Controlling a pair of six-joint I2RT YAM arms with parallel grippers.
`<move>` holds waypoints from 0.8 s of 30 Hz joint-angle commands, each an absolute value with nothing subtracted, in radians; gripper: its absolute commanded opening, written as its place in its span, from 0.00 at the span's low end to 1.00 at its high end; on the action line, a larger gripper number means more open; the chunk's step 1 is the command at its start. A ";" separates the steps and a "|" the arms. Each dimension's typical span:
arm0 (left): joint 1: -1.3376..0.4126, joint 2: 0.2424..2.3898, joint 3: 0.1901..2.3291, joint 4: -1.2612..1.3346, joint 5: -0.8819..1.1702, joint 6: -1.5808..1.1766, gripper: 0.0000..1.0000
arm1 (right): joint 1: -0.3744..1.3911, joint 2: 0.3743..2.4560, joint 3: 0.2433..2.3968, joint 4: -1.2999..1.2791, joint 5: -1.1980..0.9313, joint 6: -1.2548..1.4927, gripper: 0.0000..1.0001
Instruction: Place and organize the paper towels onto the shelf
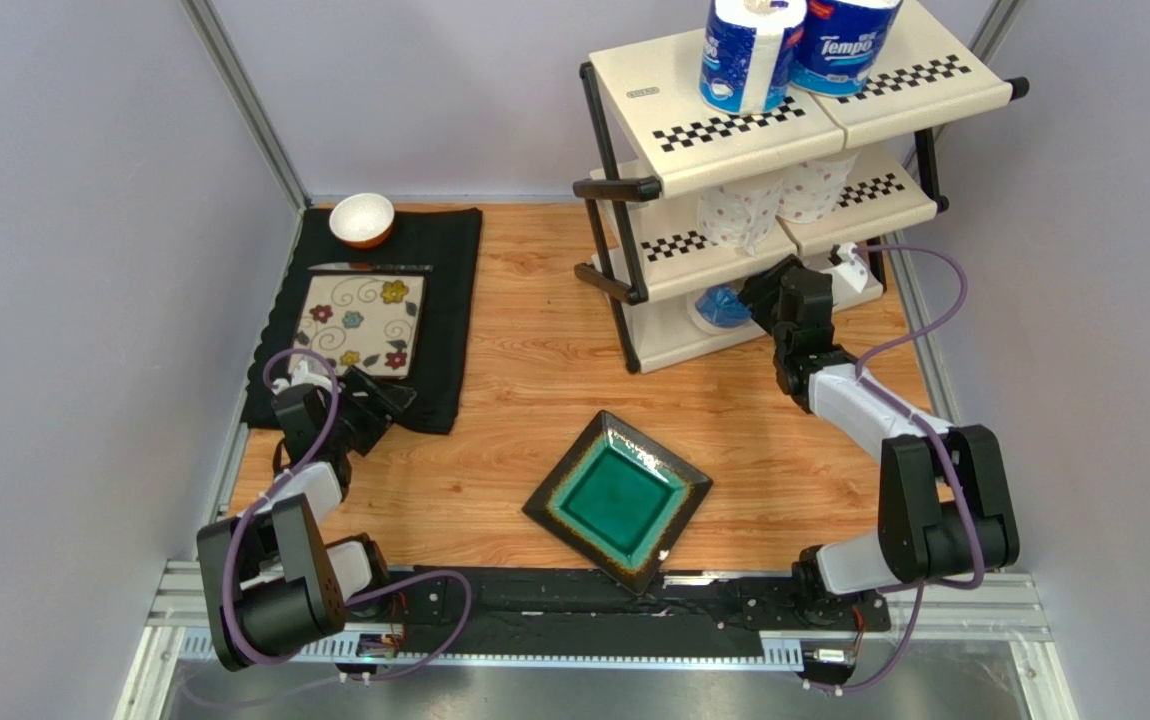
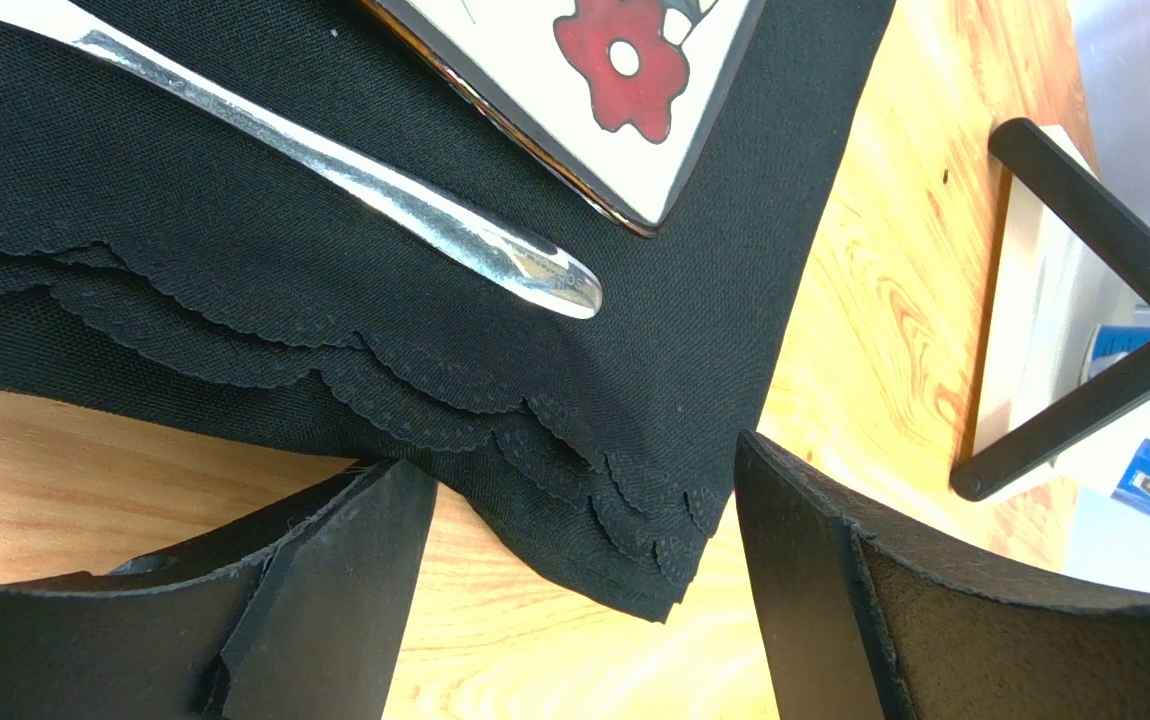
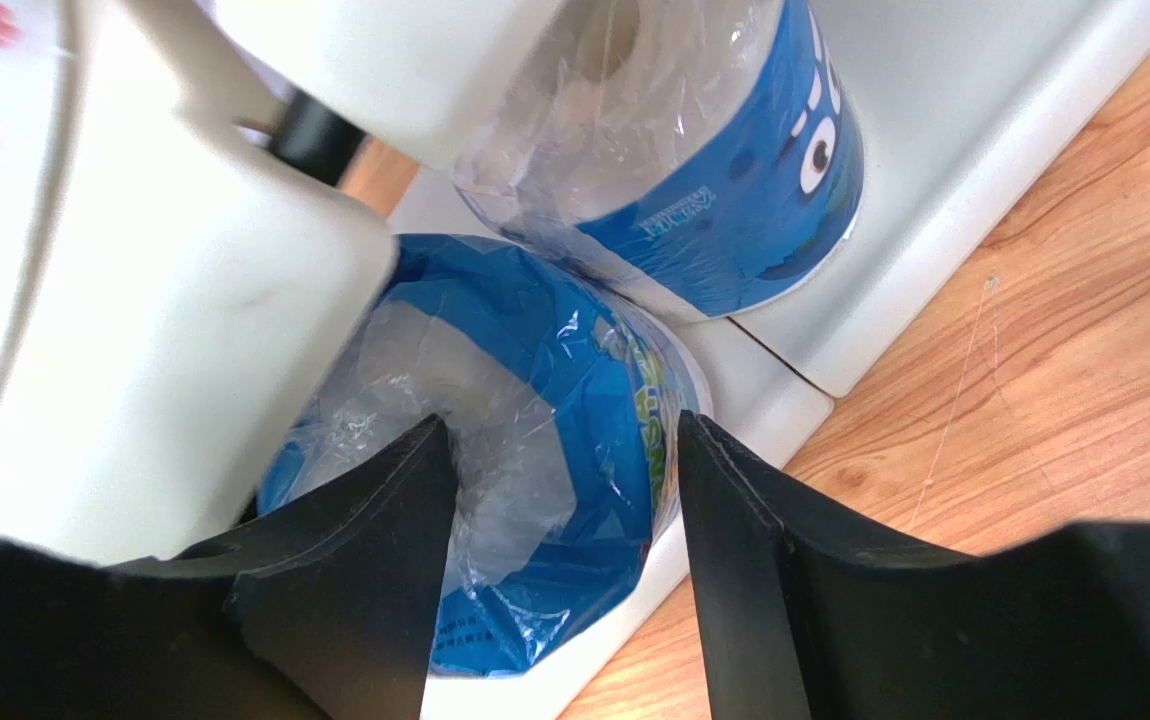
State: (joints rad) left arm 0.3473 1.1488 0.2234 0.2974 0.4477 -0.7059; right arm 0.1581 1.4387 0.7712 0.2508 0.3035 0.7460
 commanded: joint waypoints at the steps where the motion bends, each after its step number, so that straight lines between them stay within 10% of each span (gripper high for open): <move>1: 0.348 1.173 0.187 0.190 0.448 -0.707 0.82 | 0.146 1.359 0.773 0.327 0.304 0.756 0.59; 24: 0.347 1.172 0.184 0.190 0.446 -0.707 0.82 | 0.124 1.077 0.603 0.129 0.235 0.788 0.61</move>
State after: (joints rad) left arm 0.3477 1.1488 0.2230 0.2974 0.4477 -0.7063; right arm 0.1295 1.1442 0.6117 0.2150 0.2565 0.7815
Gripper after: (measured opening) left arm 0.824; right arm 0.612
